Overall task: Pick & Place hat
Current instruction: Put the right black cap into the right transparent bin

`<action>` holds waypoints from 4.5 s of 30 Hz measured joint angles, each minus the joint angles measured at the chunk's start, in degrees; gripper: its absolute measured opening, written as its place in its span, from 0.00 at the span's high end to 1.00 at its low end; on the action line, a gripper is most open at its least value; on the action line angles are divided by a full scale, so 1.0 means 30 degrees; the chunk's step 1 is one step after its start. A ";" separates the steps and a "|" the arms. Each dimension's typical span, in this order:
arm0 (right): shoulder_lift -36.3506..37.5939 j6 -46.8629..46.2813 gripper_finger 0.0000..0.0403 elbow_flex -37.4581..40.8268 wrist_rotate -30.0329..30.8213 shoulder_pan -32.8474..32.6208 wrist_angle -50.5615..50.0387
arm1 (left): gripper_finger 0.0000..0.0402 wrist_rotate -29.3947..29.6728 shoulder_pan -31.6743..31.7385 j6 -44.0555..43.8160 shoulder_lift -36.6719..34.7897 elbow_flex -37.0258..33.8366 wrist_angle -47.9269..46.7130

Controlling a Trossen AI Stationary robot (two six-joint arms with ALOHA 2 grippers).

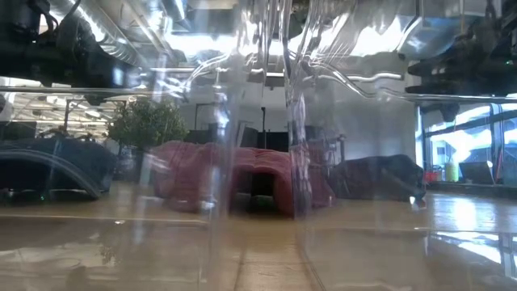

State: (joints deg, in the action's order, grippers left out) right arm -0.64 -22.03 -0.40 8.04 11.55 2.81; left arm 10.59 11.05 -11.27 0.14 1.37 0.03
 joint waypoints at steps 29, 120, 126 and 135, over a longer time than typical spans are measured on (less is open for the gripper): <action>-0.8255 -0.9204 0.20 -0.7403 0.5324 0.1079 -0.9458 | 0.60 0.1328 -0.0007 -0.0188 0.0000 0.0000 0.0236; -2.6482 -1.8234 0.94 -3.0520 0.6403 -1.9393 -1.8513 | 0.60 0.4123 -0.0014 -0.4035 0.0000 0.0000 0.0444; -2.9097 -2.1585 0.94 -3.0520 0.8366 -2.2732 -1.8536 | 0.61 0.4138 -0.0014 -0.4503 0.0000 0.0000 0.0449; -3.2047 -2.1665 0.94 -3.0520 0.6566 -2.3059 -1.9923 | 0.61 0.4145 -0.0014 -0.4503 0.0000 0.0000 0.0444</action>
State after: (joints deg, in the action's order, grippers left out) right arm -96.78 -87.02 -91.96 27.74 -57.63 -56.96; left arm 23.03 11.00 -24.77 0.14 1.37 1.37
